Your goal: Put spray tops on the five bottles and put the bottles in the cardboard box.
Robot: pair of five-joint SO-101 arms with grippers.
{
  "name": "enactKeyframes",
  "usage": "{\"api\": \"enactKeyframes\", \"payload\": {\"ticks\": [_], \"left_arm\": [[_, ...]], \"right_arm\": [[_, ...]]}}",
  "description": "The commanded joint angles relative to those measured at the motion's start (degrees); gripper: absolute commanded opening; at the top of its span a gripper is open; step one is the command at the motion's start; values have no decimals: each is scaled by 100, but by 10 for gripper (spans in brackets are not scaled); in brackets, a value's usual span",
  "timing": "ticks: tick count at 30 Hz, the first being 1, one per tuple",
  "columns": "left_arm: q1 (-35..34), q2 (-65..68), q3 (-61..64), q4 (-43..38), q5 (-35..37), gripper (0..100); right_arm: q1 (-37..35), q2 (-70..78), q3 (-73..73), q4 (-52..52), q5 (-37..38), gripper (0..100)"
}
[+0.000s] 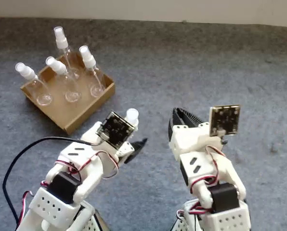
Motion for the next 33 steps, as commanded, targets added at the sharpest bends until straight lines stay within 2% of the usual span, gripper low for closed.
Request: {"api": "enactKeyframes", "payload": {"ticks": [1,7,12,21,24,29,33], "left_arm": [[-541,-22,-655,149,79,203],[-822,-22,-866,255,97,203],[-813,-22,-892,237,378,203],[-822,31,-901,-589,343,203],[-822,479,-1200,-607,-88,203],[-963,1868,-2088,-607,-97,203],[-936,2721,-2712,-615,-97,203]], "right_arm": [[66,-84,558,-787,44,11],[40,-84,1341,-1508,44,11],[31,-84,1692,-1569,44,11],[31,-84,1710,-1569,35,11],[31,-84,1719,-1569,35,11],[31,-84,1719,-1587,-18,11],[31,-84,1868,-2079,-958,11]]}}
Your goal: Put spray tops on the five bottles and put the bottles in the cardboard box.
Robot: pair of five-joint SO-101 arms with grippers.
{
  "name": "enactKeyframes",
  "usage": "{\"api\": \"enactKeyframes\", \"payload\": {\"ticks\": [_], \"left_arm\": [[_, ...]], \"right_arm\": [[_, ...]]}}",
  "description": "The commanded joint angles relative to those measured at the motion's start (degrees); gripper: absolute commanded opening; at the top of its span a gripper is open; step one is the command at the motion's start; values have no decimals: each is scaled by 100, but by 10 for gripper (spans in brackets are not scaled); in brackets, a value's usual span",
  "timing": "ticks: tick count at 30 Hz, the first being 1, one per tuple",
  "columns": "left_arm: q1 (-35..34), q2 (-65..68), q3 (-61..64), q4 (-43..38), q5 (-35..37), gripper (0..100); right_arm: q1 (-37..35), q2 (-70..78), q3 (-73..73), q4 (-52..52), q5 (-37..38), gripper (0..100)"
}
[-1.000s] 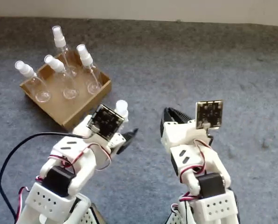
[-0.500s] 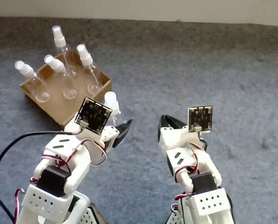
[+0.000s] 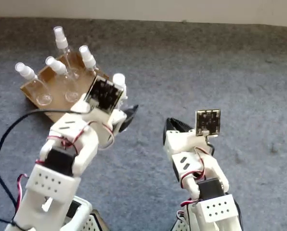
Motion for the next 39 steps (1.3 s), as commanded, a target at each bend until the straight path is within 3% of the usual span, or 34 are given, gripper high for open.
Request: {"api": "enactKeyframes", "payload": {"ticks": [1,3,10,19,23,35,39], "left_arm": [[4,892,-971,-202,-26,203],[4,1147,-1182,-220,-26,203],[426,1780,-1842,-325,-26,203],[576,3002,-2325,-1749,-18,203],[804,3345,-2299,-2479,-18,203],[1587,3433,-2018,-2488,9,203],[1578,3327,-2026,-2286,721,203]], "right_arm": [[40,-92,180,-593,-862,11],[40,-92,330,-936,-1125,11],[40,-92,497,-1218,-396,11],[4,-92,505,-1218,-396,11],[-409,-92,514,-1226,-352,11],[-857,-92,514,-1288,-378,11],[-734,-92,840,-1921,-360,11]]}}
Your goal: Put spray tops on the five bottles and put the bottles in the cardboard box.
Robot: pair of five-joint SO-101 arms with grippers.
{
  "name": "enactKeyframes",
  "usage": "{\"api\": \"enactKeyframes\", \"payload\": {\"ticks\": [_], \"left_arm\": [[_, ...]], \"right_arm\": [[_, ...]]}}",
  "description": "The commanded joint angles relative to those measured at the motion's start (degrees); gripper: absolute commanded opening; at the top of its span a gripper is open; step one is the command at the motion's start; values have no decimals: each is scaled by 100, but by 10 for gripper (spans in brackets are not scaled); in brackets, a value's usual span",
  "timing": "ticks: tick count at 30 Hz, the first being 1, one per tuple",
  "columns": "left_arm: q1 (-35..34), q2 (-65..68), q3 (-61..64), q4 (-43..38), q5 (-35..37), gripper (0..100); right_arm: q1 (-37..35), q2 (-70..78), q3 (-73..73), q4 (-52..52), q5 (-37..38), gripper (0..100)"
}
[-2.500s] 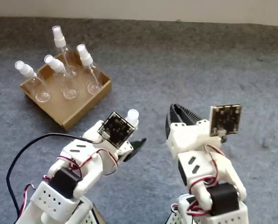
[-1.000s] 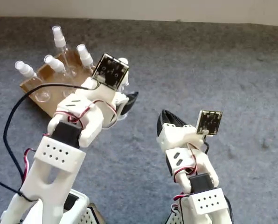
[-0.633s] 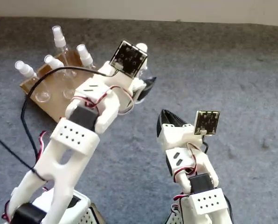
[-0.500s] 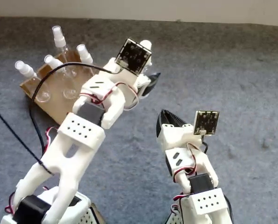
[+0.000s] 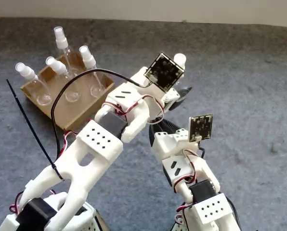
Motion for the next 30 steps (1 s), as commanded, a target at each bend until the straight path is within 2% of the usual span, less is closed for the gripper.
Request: {"api": "enactKeyframes", "payload": {"ticks": [1,6,24,30], "left_arm": [[75,-242,-92,193,721,203],[75,-488,-356,791,747,203],[31,-541,-462,1064,738,203],[-391,-541,-488,1037,756,203]], "right_arm": [[163,-84,295,-831,79,11],[462,-84,1059,-2114,70,11],[760,-75,1288,-2114,79,11],[752,-84,1297,-1815,79,11]]}}
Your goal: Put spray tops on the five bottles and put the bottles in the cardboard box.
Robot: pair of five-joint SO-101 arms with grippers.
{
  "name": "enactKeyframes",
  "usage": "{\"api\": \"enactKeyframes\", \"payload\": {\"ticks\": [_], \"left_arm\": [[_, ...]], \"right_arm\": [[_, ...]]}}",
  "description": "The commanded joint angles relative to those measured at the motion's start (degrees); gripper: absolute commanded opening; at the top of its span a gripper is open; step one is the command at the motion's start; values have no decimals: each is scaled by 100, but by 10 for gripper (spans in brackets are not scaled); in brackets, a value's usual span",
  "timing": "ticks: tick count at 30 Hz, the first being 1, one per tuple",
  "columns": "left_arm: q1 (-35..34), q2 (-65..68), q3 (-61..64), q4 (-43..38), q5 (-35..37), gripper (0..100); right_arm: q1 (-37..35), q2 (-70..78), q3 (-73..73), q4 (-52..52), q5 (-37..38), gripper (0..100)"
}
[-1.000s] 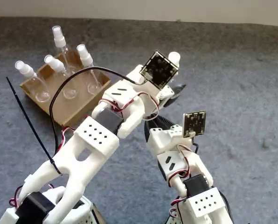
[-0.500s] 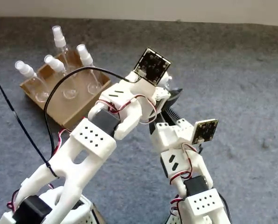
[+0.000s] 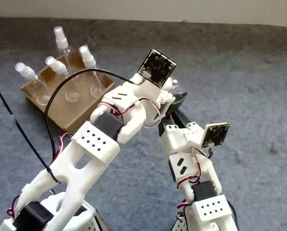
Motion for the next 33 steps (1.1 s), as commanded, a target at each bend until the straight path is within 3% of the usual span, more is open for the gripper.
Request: {"api": "enactKeyframes", "payload": {"ticks": [1,11,33], "left_arm": [[-338,-295,-374,-18,88,203],[-716,-286,-945,642,88,203],[-743,-286,-892,668,88,203]], "right_arm": [[57,-92,796,48,70,11],[57,-92,796,57,79,11],[66,-84,804,57,79,11]]}}
